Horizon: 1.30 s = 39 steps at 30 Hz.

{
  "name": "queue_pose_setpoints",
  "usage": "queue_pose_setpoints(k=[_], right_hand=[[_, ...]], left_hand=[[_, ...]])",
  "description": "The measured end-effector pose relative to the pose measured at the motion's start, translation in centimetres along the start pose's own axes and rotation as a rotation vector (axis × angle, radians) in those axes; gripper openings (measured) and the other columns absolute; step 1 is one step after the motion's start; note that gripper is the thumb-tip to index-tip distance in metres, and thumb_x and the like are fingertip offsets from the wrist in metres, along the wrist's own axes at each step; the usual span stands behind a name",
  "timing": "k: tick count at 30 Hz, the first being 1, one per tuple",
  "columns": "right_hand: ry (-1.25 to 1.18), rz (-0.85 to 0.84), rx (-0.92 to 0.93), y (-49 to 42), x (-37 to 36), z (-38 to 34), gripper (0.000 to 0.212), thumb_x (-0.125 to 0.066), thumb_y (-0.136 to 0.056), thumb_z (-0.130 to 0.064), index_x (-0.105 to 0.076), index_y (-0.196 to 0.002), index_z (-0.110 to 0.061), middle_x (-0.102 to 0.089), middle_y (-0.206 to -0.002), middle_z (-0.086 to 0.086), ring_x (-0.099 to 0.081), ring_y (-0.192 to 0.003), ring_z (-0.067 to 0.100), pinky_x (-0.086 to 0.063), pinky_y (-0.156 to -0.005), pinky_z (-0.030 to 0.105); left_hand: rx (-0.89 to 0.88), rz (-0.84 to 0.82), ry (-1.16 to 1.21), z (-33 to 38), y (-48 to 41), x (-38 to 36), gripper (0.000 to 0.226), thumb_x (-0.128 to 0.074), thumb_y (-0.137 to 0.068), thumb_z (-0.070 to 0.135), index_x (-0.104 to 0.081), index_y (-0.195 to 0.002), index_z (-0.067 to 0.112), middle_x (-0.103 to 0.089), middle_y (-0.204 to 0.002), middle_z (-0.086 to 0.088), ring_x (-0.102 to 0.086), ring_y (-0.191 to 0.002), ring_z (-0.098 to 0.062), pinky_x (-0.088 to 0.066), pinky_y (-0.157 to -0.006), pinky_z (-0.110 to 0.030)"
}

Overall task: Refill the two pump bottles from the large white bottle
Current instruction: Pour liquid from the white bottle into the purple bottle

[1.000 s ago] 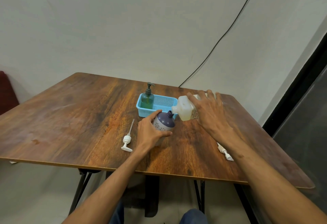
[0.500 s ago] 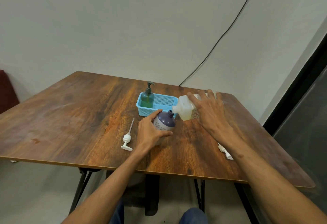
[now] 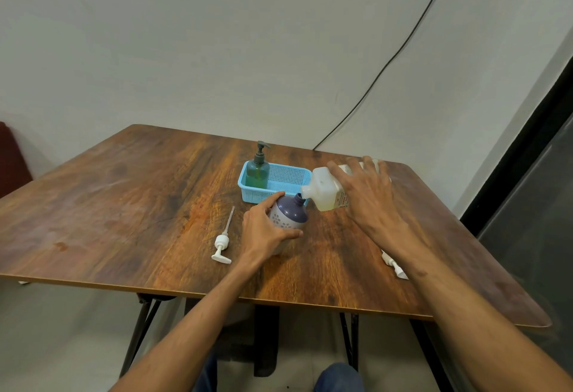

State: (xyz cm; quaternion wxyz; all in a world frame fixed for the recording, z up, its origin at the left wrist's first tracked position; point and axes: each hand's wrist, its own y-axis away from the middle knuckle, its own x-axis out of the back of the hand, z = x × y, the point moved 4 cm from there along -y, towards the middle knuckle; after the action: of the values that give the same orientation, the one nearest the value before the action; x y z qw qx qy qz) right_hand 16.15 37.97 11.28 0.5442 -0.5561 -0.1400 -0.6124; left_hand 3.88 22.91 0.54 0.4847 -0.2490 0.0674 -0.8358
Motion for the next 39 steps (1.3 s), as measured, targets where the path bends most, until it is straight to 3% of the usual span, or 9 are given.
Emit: queue_pose_setpoints(k=[24,31,39], right_hand=[[0.005,0.007,-0.002,-0.10,-0.05,-0.03,0.088,-0.081,-0.079,-0.020,-0.033,-0.152,-0.029,-0.048,-0.146,0.014,-0.040,-0.135,0.041,-0.030,-0.112,0.061],[0.017,0.016,0.001,-0.26,-0.14,-0.11,0.087,-0.083,-0.078,-0.025,-0.035,-0.150,-0.030,-0.051,-0.142,0.014,-0.043,-0.133,0.042,-0.033,-0.111,0.061],[0.019,0.012,0.007,-0.19,0.10,-0.07,0.088,-0.081,-0.079,-0.027,-0.032,-0.152,-0.030,-0.048,-0.145,0.014,-0.040,-0.135,0.041,-0.031,-0.111,0.060]], left_hand=[[0.011,-0.004,-0.003,0.10,0.12,0.02,0.097,-0.098,-0.054,0.035,-0.056,-0.140,0.020,-0.063,-0.133,0.000,-0.057,-0.122,-0.018,-0.049,-0.107,-0.048],[-0.012,0.001,0.016,0.54,0.29,0.30,0.094,-0.098,-0.056,0.028,-0.057,-0.139,0.014,-0.064,-0.131,-0.003,-0.059,-0.117,-0.013,-0.051,-0.105,-0.038],[0.001,-0.005,0.023,0.70,0.44,0.34,0.094,-0.097,-0.057,0.027,-0.056,-0.140,0.015,-0.064,-0.132,-0.003,-0.059,-0.118,-0.015,-0.051,-0.106,-0.039]])
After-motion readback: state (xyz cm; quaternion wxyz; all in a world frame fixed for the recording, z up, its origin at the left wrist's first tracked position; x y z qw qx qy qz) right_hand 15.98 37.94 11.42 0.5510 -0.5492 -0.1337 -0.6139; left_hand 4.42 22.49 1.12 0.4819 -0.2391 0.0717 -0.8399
